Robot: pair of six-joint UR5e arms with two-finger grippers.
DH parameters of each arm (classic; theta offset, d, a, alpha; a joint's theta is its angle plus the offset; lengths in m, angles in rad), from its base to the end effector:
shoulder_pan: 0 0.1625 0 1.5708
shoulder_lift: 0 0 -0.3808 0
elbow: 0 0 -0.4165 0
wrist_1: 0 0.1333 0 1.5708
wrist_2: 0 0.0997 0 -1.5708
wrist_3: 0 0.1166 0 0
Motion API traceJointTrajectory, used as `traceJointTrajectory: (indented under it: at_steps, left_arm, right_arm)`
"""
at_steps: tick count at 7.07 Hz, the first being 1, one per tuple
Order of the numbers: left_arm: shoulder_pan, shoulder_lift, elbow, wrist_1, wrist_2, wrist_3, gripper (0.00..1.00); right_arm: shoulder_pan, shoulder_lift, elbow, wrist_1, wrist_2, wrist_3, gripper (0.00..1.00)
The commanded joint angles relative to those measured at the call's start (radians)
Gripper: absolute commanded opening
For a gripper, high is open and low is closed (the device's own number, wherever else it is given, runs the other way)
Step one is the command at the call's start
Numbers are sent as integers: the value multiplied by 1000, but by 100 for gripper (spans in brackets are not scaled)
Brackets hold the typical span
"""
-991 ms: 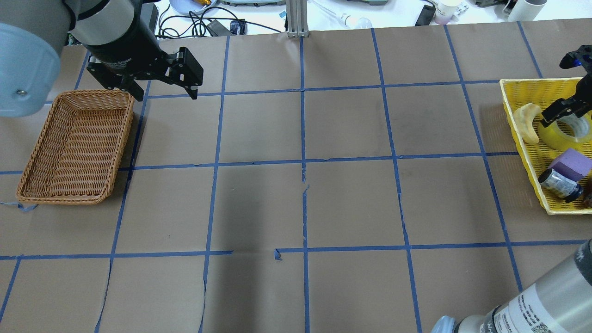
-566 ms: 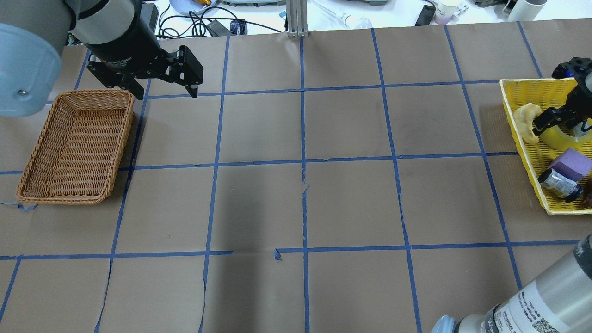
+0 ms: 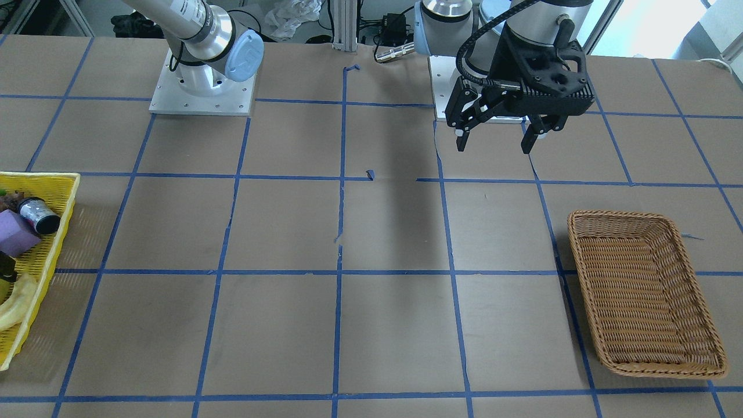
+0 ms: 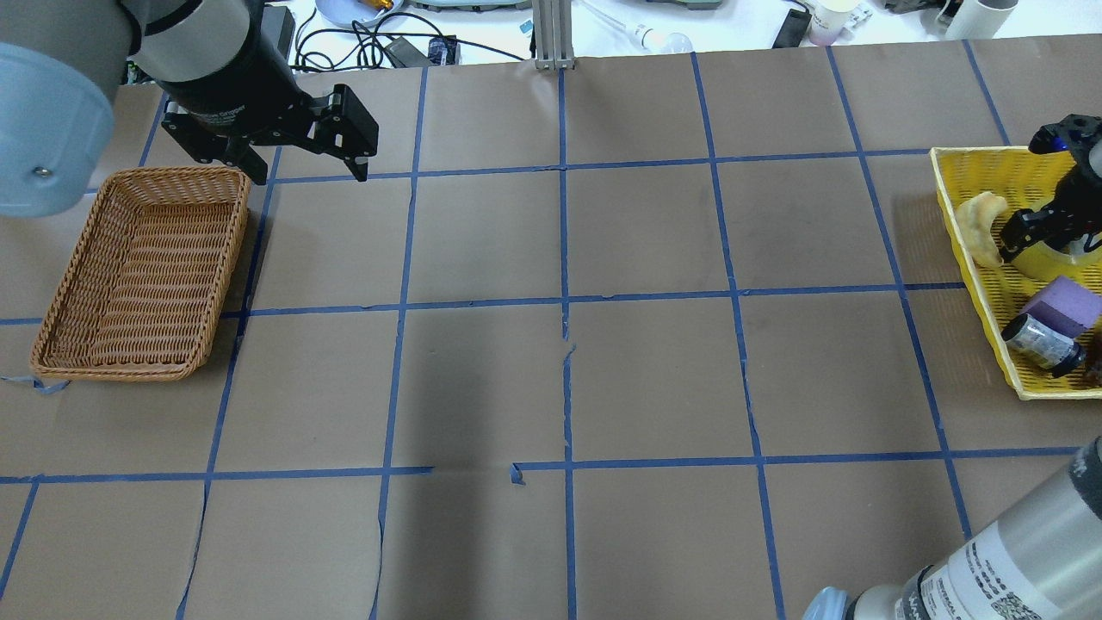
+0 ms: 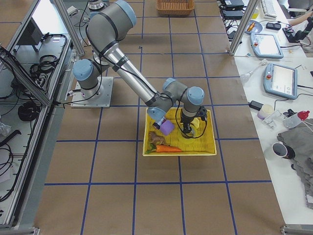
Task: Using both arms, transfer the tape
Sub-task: 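Grasp the yellow tape roll with the right gripper and lift it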
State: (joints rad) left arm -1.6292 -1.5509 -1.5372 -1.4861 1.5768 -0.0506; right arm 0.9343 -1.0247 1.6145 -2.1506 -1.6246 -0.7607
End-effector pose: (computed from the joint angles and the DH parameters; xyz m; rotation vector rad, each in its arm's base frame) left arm -0.1629 -0.5145 0.4637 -0.0116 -3.1325 0.2170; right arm -0.2797 -0.5921 0.1388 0.1932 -3.1001 -0.0657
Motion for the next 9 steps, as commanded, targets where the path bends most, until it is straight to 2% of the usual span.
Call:
traceJointTrajectory:
  at_steps: [1, 3, 5, 6, 7, 8, 9]
  left_arm:
    - [0, 6, 0, -5, 3, 0, 100]
    - [-1, 6, 0, -10, 5, 0, 100]
    - [0, 5, 0, -3, 3, 0, 100]
    - [0, 9, 0, -6, 3, 0, 100]
    - [0, 9, 0, -5, 2, 0, 100]
    - [0, 9, 0, -5, 2, 0, 100]
    - [0, 11, 0, -8, 2, 0, 100]
  right_arm:
    - [1, -35, -7, 12, -38, -11, 0]
    - [24, -107, -10, 38, -23, -9, 0]
    - [159, -219, -10, 66, -46, 29, 0]
    - [223, -271, -10, 174, -49, 176, 0]
    - [327, -302, -8, 226, -35, 342, 0]
    - [488, -292, -10, 218, -32, 580, 0]
    - [658, -260, -16, 159, -25, 742, 0]
